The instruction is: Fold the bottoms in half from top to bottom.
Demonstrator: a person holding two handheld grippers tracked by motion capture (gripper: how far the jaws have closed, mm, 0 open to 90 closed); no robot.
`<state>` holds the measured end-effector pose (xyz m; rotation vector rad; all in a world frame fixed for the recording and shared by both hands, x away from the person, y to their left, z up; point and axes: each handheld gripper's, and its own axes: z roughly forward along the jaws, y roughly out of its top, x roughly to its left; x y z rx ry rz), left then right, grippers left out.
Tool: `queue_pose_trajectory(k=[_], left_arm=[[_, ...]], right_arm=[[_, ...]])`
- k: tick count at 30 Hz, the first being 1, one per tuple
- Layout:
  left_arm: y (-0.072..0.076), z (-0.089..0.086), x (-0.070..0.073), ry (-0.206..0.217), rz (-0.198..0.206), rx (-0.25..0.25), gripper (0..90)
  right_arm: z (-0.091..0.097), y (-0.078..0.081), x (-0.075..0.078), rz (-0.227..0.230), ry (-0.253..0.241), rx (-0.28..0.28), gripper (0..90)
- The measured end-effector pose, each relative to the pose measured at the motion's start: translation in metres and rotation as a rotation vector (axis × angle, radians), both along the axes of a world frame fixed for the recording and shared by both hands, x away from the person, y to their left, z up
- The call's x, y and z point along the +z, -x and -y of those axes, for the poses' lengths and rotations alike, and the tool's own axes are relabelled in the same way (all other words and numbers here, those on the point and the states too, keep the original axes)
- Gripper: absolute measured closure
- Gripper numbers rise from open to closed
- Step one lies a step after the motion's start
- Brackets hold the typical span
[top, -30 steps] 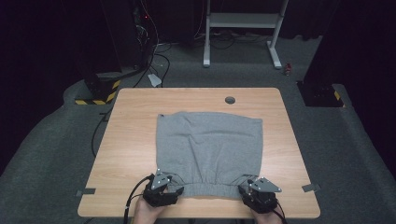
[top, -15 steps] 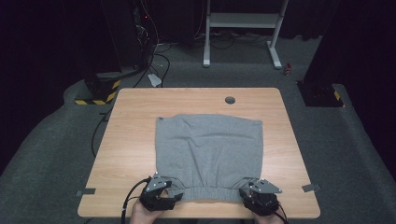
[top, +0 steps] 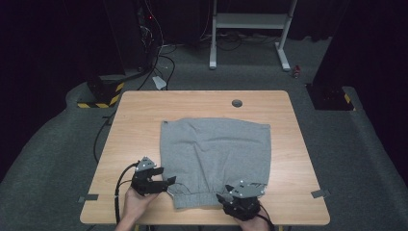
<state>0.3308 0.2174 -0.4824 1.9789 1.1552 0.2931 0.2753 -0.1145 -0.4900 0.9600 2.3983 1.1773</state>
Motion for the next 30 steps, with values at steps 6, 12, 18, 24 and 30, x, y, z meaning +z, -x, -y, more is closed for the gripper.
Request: queue_pose_trajectory(k=[6,12,18,24,30], left_arm=[[-0.02,-0.003,0.002,-0.062,-0.006,0.035,31.8],[-0.052,-0.006,-0.001,-0.112,-0.015,0.106,31.7],[-0.077,-0.01,-0.003,-0.116,-0.027,0.159,32.4],[-0.106,-0.013,-0.008,-0.171,-0.024,0.241,32.5],[-0.12,-0.016,-0.018,-0.151,-0.039,0.304,32.9]], right_arm=[[-0.03,0.0,-0.005,-0.013,-0.042,0.068,51.9],[-0.072,0.001,-0.014,-0.042,-0.053,0.171,50.0],[-0.091,0.003,-0.023,-0.047,-0.032,0.207,48.4],[-0.108,0.002,-0.026,-0.03,0.01,0.224,45.5],[-0.12,0.004,-0.03,-0.02,0.037,0.233,43.8]])
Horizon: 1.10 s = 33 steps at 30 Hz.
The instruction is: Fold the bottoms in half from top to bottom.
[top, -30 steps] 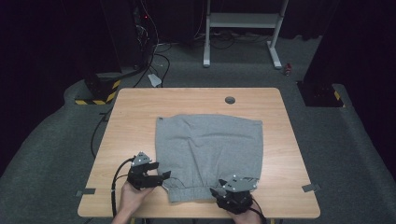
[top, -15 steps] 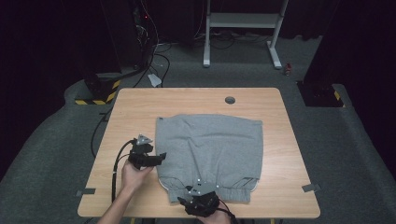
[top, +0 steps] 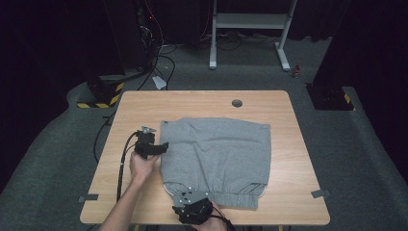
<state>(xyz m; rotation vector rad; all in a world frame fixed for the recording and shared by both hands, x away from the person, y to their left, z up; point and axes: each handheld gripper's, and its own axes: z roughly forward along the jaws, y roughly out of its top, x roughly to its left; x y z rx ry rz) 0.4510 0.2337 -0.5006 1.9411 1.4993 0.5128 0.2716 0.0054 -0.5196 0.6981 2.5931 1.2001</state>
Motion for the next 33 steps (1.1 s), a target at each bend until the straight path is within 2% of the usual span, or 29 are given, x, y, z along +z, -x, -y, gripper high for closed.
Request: queue_pose_trajectory(k=[2,3,5,6,7,8,11,12,13,14,17,18,19,20,21,23,25,26,27,28,29,30,32,33], left_arm=[[-0.012,0.0,-0.002,-0.011,-0.03,0.021,32.8],[-0.015,0.0,-0.002,-0.008,-0.015,0.024,32.8],[-0.018,-0.001,-0.002,0.007,-0.017,0.03,33.6],[-0.024,0.0,-0.002,-0.001,-0.042,0.03,32.9],[-0.031,0.003,-0.002,-0.028,-0.052,0.028,33.1],[-0.034,0.005,-0.001,-0.034,-0.059,0.028,33.1],[-0.04,0.008,-0.001,-0.034,-0.052,0.036,33.1],[-0.046,0.013,-0.005,-0.083,-0.069,0.043,32.6],[-0.049,0.015,-0.007,-0.101,-0.083,0.045,32.7],[-0.05,0.016,-0.01,-0.088,-0.076,0.05,32.2],[-0.053,0.019,-0.01,-0.1,-0.065,0.06,31.6],[-0.053,0.019,-0.01,-0.095,-0.062,0.058,32.4],[-0.052,0.02,-0.01,-0.086,-0.058,0.049,36.7],[-0.052,0.021,-0.008,-0.099,-0.056,0.029,44.7],[-0.052,0.021,-0.008,-0.099,-0.056,0.029,49.5],[-0.051,0.024,-0.007,-0.102,-0.057,0.018,58.8],[-0.05,0.025,-0.007,-0.091,-0.058,0.007,68.7],[-0.051,0.023,-0.006,-0.097,-0.062,-0.002,75.5],[-0.053,0.021,-0.006,-0.072,-0.077,0.004,80.7],[-0.057,0.016,-0.004,-0.001,-0.117,0.024,82.0],[-0.057,0.016,-0.004,-0.001,-0.117,0.024,82.9],[-0.059,0.014,-0.004,0.022,-0.132,0.027,83.5],[-0.059,0.013,-0.003,0.026,-0.13,0.021,84.0],[-0.058,0.012,0.0,0.049,-0.111,0.015,84.2]], right_arm=[[-0.005,0.001,-0.001,0.013,0.016,0.004,43.4],[-0.006,0.001,-0.001,0.017,0.023,0.005,43.2],[-0.007,0.001,-0.001,0.017,0.025,0.005,43.1],[-0.008,0.001,-0.001,0.013,0.037,0.005,43.0],[-0.008,0.001,-0.001,0.015,0.039,0.005,42.9],[-0.009,0.001,-0.001,0.017,0.041,0.006,42.8],[-0.011,0.002,-0.004,0.032,0.067,0.015,43.2],[-0.011,0.003,-0.005,0.048,0.076,0.019,43.2],[-0.012,0.004,-0.005,0.058,0.082,0.019,43.0],[-0.013,0.005,-0.006,0.066,0.085,0.021,42.1],[-0.013,0.006,-0.006,0.068,0.081,0.019,41.9],[-0.013,0.006,-0.006,0.069,0.078,0.016,44.5],[-0.012,0.006,-0.006,0.075,0.08,0.005,49.8],[-0.011,0.006,-0.006,0.078,0.081,-0.005,51.9],[-0.011,0.006,-0.006,0.078,0.081,-0.005,51.9],[-0.01,0.007,-0.006,0.079,0.084,-0.017,59.2],[-0.009,0.007,-0.006,0.089,0.088,-0.017,62.2],[-0.009,0.009,-0.005,0.094,0.096,-0.025,69.5],[-0.009,0.009,-0.005,0.094,0.096,-0.025,69.5],[-0.007,0.01,-0.005,0.104,0.102,-0.034,75.4],[-0.007,0.01,-0.005,0.104,0.102,-0.034,75.4],[-0.005,0.008,-0.004,0.091,0.088,-0.03,78.1],[-0.004,0.006,-0.004,0.087,0.088,-0.028,79.0],[-0.002,0.005,-0.003,0.072,0.074,-0.026,80.7]])
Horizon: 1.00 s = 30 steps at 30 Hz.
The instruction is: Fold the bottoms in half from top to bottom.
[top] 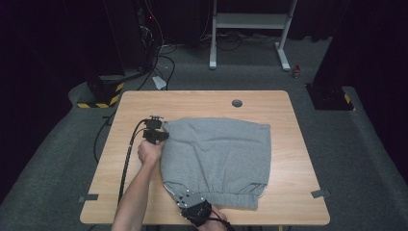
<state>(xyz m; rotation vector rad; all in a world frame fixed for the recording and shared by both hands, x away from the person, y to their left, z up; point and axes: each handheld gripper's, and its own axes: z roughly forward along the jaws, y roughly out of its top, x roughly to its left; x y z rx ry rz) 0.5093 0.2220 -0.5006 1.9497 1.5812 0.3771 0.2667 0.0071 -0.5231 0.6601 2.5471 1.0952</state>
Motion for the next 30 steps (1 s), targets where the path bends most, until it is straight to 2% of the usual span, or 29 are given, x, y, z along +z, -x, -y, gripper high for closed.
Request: queue_pose_trajectory(k=[4,6,8,9,10,16,21,23,25,27,30], left_arm=[[0.003,-0.006,0.014,0.059,0.045,0.013,84.4],[0.005,-0.007,0.023,0.059,0.072,0.004,84.5],[0.007,-0.008,0.03,0.086,0.098,0.005,84.6],[0.008,-0.009,0.032,0.094,0.104,0.005,84.6],[0.009,-0.01,0.034,0.084,0.11,-0.004,84.6],[0.011,-0.011,0.048,0.157,0.138,-0.008,84.7],[0.008,-0.004,0.064,0.156,0.175,-0.039,84.6],[0.007,-0.001,0.07,0.177,0.189,-0.047,84.7],[0.007,-0.002,0.073,0.203,0.187,-0.048,84.8],[0.006,-0.003,0.074,0.182,0.184,-0.063,85.0],[0.005,-0.005,0.076,0.191,0.188,-0.073,85.3]], right_arm=[[0.004,0.002,0.001,-0.004,-0.012,-0.005,81.7],[0.006,0.003,0.003,-0.007,-0.024,-0.004,81.9],[0.008,0.005,0.006,0.003,-0.027,-0.003,82.0],[0.008,0.005,0.008,0.003,-0.032,-0.002,82.0],[0.009,0.005,0.01,0.006,-0.034,0.001,82.0],[0.016,0.005,0.023,-0.006,-0.063,0.007,82.1],[0.026,0.004,0.038,-0.009,-0.111,0.005,82.1],[0.031,0.002,0.044,-0.022,-0.132,-0.001,82.1],[0.034,0.0,0.048,-0.035,-0.147,-0.005,82.1],[0.038,-0.002,0.052,-0.039,-0.152,-0.002,82.1],[0.04,-0.003,0.056,-0.043,-0.151,-0.003,82.2]])
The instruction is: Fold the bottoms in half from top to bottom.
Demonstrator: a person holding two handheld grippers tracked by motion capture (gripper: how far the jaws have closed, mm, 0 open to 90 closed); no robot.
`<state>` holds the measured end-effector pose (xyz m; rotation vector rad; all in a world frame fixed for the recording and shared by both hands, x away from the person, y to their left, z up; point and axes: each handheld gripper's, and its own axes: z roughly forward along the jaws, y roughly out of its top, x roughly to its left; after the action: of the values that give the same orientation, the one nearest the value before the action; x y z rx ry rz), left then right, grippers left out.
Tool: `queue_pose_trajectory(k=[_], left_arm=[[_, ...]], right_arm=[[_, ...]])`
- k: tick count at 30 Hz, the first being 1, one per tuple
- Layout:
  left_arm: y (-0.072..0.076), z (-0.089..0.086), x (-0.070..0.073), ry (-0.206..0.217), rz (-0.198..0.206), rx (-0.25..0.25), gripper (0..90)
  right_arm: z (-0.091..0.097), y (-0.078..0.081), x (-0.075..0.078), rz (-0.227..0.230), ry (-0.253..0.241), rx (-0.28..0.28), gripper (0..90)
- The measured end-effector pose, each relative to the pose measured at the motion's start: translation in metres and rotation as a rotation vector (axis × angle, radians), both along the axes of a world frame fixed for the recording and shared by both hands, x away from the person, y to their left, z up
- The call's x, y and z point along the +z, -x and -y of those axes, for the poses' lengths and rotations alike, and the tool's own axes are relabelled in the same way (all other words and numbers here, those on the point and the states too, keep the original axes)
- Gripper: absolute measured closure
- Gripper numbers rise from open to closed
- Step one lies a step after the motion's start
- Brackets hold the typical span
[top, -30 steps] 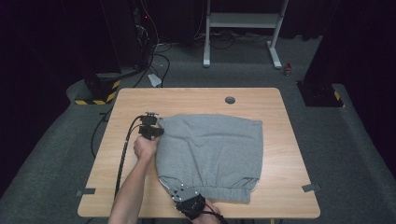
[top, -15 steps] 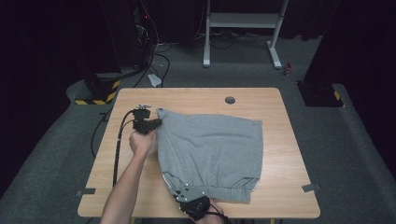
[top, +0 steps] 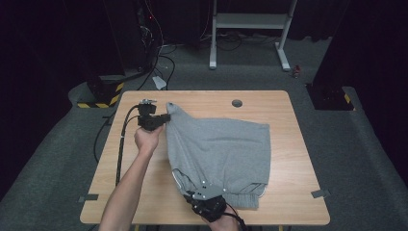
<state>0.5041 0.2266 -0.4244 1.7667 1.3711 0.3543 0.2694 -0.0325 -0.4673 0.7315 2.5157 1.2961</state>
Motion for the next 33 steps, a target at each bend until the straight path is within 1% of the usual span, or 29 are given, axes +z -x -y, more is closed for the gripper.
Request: queue_pose_trajectory(k=[1,2,3,4,5,6,7,10,13,17,18,19,20,21,22,23,24,25,26,27,28,29,30,31,33], left_arm=[[0.0,-0.001,0.003,0.01,0.009,-0.007,85.4],[0.0,0.0,0.005,0.011,0.012,-0.01,85.4],[0.0,0.0,0.008,0.003,0.013,-0.017,85.4],[0.0,0.0,0.008,0.003,0.013,-0.017,85.4],[0.0,0.0,0.01,0.01,0.016,-0.016,85.4],[0.0,0.0,0.012,0.003,0.022,-0.022,85.4],[-0.001,0.001,0.016,0.004,0.03,-0.024,85.4],[0.0,-0.003,0.018,0.007,0.037,-0.012,85.4],[0.0,-0.007,0.02,0.014,0.032,-0.002,85.4],[0.006,-0.02,0.027,0.005,0.039,0.016,85.4],[0.006,-0.02,0.027,0.005,0.039,0.016,85.4],[0.008,-0.029,0.03,0.01,0.04,0.021,85.4],[0.01,-0.034,0.032,0.014,0.046,0.022,85.4],[0.012,-0.039,0.033,0.018,0.045,0.025,85.4],[0.012,-0.039,0.033,0.018,0.045,0.025,85.4],[0.016,-0.048,0.037,0.015,0.046,0.033,85.4],[0.016,-0.048,0.037,0.015,0.046,0.033,85.4],[0.019,-0.052,0.04,0.02,0.049,0.041,85.4],[0.024,-0.06,0.047,0.017,0.061,0.05,85.4],[0.027,-0.064,0.052,0.012,0.069,0.048,85.4],[0.027,-0.064,0.052,0.012,0.069,0.048,85.4],[0.031,-0.071,0.06,0.021,0.08,0.055,85.4],[0.032,-0.072,0.064,0.021,0.084,0.054,85.4],[0.032,-0.072,0.064,0.021,0.084,0.054,85.4],[0.032,-0.067,0.069,0.019,0.096,0.042,85.4]], right_arm=[[0.001,-0.001,0.003,-0.002,-0.003,0.0,82.3],[0.001,-0.002,0.004,-0.002,-0.003,0.001,82.3],[0.002,-0.002,0.005,-0.003,-0.006,0.004,82.3],[0.002,-0.002,0.005,-0.003,-0.006,0.004,82.3],[0.002,-0.003,0.007,-0.012,-0.011,0.006,82.3],[0.002,-0.004,0.01,-0.007,-0.004,0.017,82.4],[0.003,-0.004,0.012,-0.004,0.003,0.021,82.4],[0.004,-0.007,0.018,-0.016,-0.019,0.025,82.5],[0.003,-0.008,0.02,-0.018,-0.027,0.034,82.6],[-0.001,-0.008,0.02,-0.03,-0.043,0.048,82.6],[-0.003,-0.008,0.021,-0.027,-0.046,0.057,82.6],[-0.005,-0.008,0.021,-0.035,-0.053,0.06,82.6],[-0.007,-0.009,0.022,-0.038,-0.059,0.069,82.6],[-0.01,-0.009,0.024,-0.035,-0.06,0.078,82.6],[-0.013,-0.007,0.026,-0.021,-0.05,0.085,82.6],[-0.017,-0.007,0.028,-0.015,-0.049,0.098,82.6],[-0.017,-0.007,0.028,-0.015,-0.049,0.098,82.6],[-0.02,-0.007,0.03,-0.02,-0.05,0.113,82.6],[-0.028,-0.007,0.034,-0.012,-0.049,0.131,82.7],[-0.03,-0.007,0.035,-0.011,-0.057,0.138,82.7],[-0.03,-0.007,0.035,-0.011,-0.057,0.138,82.7],[-0.032,-0.007,0.04,0.001,-0.074,0.145,82.6],[-0.032,-0.007,0.042,0.009,-0.08,0.147,82.7],[-0.032,-0.007,0.042,0.009,-0.08,0.147,82.7],[-0.025,-0.008,0.044,0.016,-0.097,0.127,82.6]])
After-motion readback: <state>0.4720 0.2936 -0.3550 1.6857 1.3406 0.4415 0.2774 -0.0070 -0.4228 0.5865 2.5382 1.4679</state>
